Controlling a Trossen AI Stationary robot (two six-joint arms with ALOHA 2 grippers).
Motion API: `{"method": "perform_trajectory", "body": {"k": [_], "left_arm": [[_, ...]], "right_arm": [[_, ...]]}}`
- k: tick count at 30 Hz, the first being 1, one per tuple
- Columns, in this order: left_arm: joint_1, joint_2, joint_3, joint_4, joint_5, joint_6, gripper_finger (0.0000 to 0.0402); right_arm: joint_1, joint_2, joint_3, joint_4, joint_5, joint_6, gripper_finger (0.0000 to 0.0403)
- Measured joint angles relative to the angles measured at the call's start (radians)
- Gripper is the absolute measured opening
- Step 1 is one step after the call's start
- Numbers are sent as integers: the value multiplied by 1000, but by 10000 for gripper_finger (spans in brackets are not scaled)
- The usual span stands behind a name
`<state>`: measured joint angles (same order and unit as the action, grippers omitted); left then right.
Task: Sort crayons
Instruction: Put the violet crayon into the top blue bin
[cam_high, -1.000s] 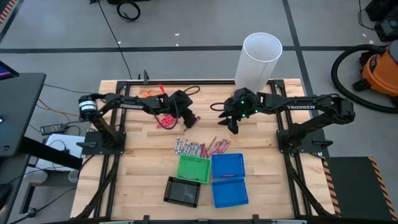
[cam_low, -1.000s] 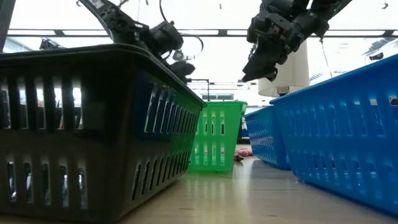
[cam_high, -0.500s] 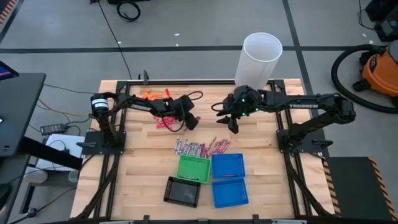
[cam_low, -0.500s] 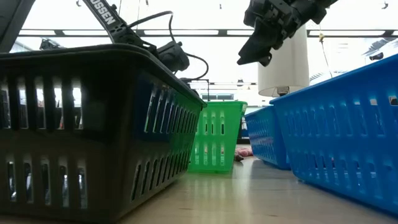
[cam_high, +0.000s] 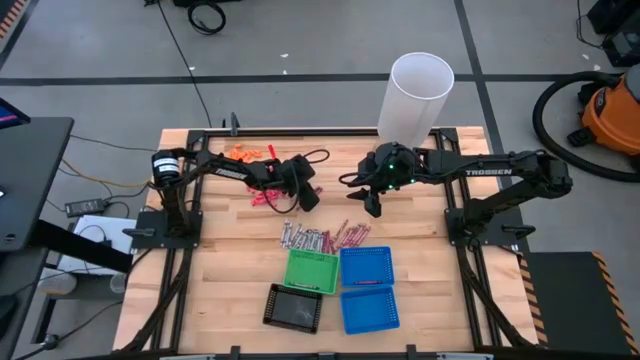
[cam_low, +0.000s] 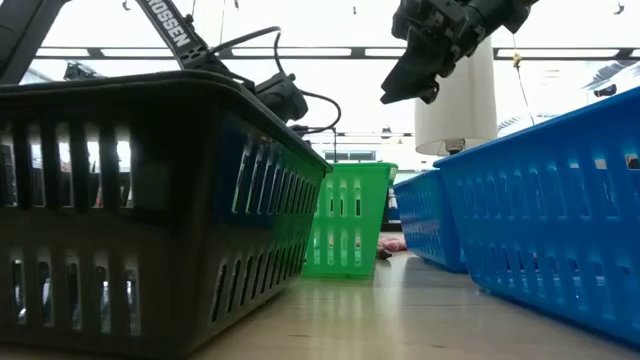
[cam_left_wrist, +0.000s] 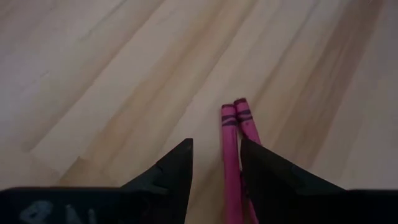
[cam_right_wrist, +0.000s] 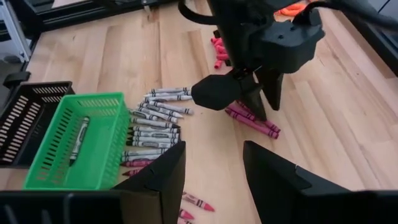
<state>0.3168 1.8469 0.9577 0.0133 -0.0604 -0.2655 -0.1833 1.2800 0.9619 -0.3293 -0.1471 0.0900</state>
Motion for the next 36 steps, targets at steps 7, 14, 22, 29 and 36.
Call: {"method": "perform_trajectory", "body": {"k": [7, 14, 22, 29, 36], "left_arm": [[7, 23, 0, 19, 0, 9, 144], [12, 28, 1, 8, 10, 37, 142], [18, 33, 5, -16, 18, 52, 129], [19, 34, 5, -41, 8, 60, 39], [18, 30, 4, -52, 5, 68, 12]], "right_arm": [[0, 0, 0, 7, 0, 11, 169], [0, 0, 0, 7, -1, 12, 169], [0, 0, 0, 10, -1, 12, 169], [0, 0, 0, 11, 0, 12, 169], [0, 0, 0, -3, 2, 15, 169]]}}
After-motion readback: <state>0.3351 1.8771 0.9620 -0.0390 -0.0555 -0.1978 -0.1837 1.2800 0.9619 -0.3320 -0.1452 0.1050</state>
